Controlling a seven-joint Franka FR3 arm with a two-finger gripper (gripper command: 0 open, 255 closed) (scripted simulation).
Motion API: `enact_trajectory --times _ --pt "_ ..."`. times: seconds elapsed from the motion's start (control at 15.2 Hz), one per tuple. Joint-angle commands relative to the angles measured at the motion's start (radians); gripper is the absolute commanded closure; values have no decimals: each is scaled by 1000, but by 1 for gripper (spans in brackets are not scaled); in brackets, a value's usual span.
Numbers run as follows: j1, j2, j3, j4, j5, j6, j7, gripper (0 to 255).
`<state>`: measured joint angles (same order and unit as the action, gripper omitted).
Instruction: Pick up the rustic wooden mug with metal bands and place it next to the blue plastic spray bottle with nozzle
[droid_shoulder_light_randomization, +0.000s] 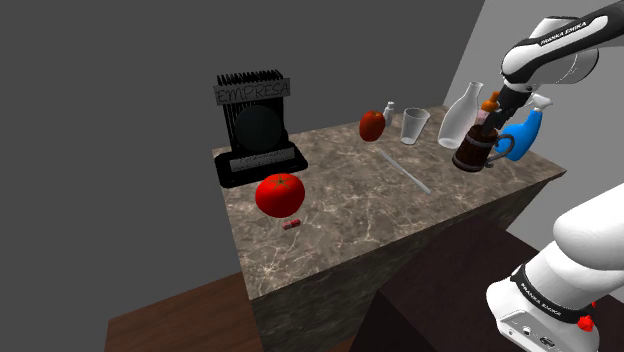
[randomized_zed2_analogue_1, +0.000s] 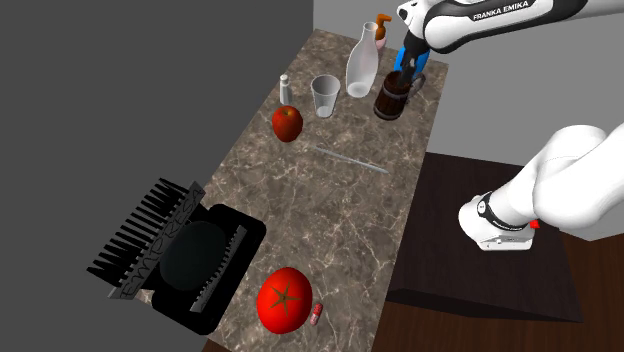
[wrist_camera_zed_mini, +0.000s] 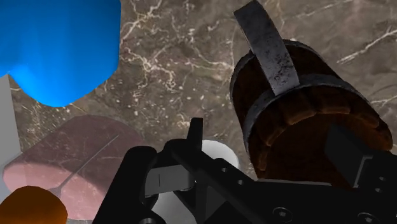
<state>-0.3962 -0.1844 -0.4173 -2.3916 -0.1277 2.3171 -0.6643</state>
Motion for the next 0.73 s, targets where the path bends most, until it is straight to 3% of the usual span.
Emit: enact_trajectory --times 0.0,0.33,0.66 --pt "0 0 0 0 0 0 0 0" --pt "-3 -79 19 60 -22 -136 19 0" --pt "-3 -79 20 60 -22 -136 19 0"
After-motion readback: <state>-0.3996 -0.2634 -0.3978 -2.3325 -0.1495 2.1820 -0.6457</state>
